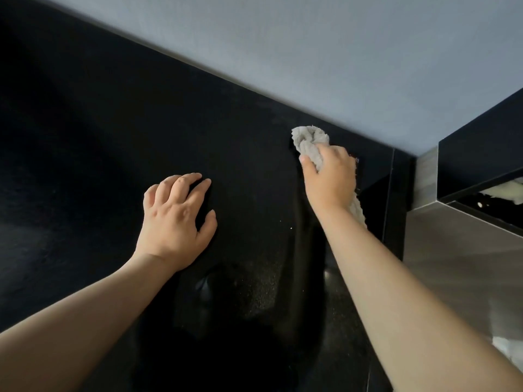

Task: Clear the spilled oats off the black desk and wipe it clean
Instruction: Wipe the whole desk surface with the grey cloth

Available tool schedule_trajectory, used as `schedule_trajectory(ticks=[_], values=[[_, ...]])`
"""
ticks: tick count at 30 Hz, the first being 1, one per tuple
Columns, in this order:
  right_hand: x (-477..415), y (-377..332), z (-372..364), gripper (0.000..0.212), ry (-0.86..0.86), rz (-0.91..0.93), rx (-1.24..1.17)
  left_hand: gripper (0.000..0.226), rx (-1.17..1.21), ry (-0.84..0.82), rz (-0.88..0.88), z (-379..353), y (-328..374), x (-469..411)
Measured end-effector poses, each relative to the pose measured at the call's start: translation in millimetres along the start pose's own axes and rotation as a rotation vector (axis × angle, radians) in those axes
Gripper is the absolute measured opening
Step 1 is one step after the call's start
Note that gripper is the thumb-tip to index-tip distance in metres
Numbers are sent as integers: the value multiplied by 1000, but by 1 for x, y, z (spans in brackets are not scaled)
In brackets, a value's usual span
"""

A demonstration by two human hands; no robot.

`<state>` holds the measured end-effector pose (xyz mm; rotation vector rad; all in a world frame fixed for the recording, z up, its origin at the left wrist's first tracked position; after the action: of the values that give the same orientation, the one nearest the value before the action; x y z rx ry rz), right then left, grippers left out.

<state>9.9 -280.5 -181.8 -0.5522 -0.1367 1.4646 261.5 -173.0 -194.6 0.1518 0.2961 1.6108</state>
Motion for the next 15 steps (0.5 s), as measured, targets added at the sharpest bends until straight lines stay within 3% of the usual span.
schedule_trajectory(ticks=[5,10,12,15], values=[[77,-15,5,29,-17,178,-90,57,2,-3,-3,-6,4,1],[149,-26,36,26,-249,230,-398,56,30,11,-2,-6,5,1],[134,-24,58,25,-108,165,-492,56,41,0,-9,-4,5,-2],[86,-11,56,29,71,67,-333,56,69,-31,-45,2,-2,0]])
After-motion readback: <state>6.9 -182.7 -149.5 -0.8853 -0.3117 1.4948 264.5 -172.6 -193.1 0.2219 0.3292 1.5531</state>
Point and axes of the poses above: each hand's wrist, its own x-axis away from the middle knuckle, its own z-axis out of the back of the hand, y = z × x, the point moved 4 cm from there along -x, towards the middle knuckle, and after that the axes turned 6 degrees about z, right-handed, at the moved point
